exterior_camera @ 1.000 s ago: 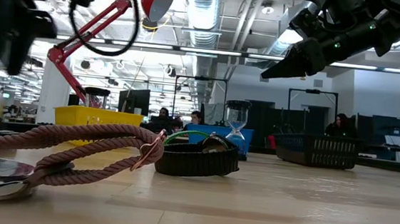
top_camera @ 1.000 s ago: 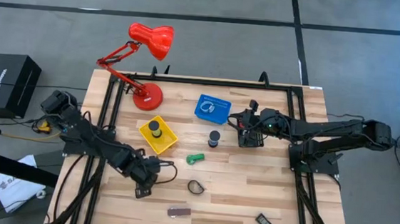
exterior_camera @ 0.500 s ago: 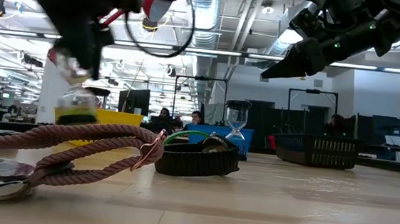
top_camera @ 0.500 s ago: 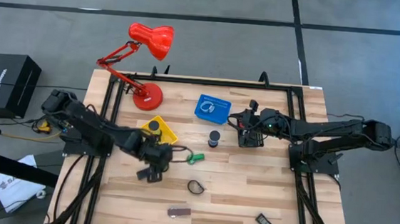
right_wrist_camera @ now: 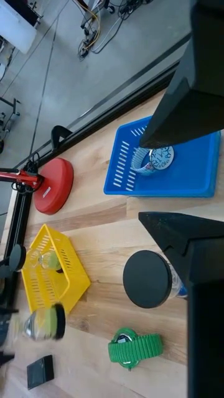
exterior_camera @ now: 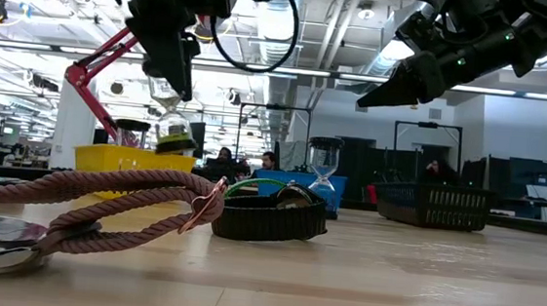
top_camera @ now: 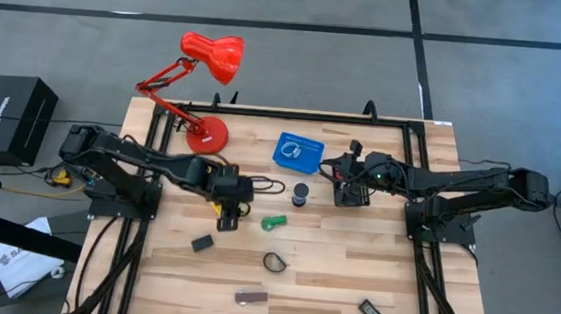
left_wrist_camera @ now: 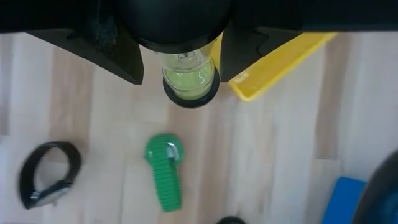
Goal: Pick & Place Office items
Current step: Put the green hourglass into the yellow bin
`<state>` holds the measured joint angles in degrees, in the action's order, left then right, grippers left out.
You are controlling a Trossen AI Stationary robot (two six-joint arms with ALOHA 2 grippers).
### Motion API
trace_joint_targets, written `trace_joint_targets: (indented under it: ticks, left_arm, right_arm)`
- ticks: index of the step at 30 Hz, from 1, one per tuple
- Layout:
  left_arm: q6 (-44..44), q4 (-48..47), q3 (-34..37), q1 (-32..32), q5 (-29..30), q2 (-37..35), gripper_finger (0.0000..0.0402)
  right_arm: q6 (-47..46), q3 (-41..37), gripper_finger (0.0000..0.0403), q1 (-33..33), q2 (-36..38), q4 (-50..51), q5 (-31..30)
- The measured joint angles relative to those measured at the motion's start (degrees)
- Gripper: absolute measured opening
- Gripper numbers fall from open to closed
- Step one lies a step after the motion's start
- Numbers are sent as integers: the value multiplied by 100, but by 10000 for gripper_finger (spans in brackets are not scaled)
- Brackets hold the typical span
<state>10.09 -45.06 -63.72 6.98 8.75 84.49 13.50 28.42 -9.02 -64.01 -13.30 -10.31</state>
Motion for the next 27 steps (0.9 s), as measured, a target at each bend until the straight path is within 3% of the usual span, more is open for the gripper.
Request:
trace_joint_targets:
  ticks: [8,17,27]
  left_arm:
    - [-420,4,-3,-429,-13,0,196]
    - [-756,-22,-434,-474,-7,0,194]
    - [-885,-563,-431,-968,79,-76,193]
  right_arm:
    - [0,0,168,0,0,0,2]
    - [2,0,168,0,-2,2,0]
    - [-66,0,168,-1,0,18,1]
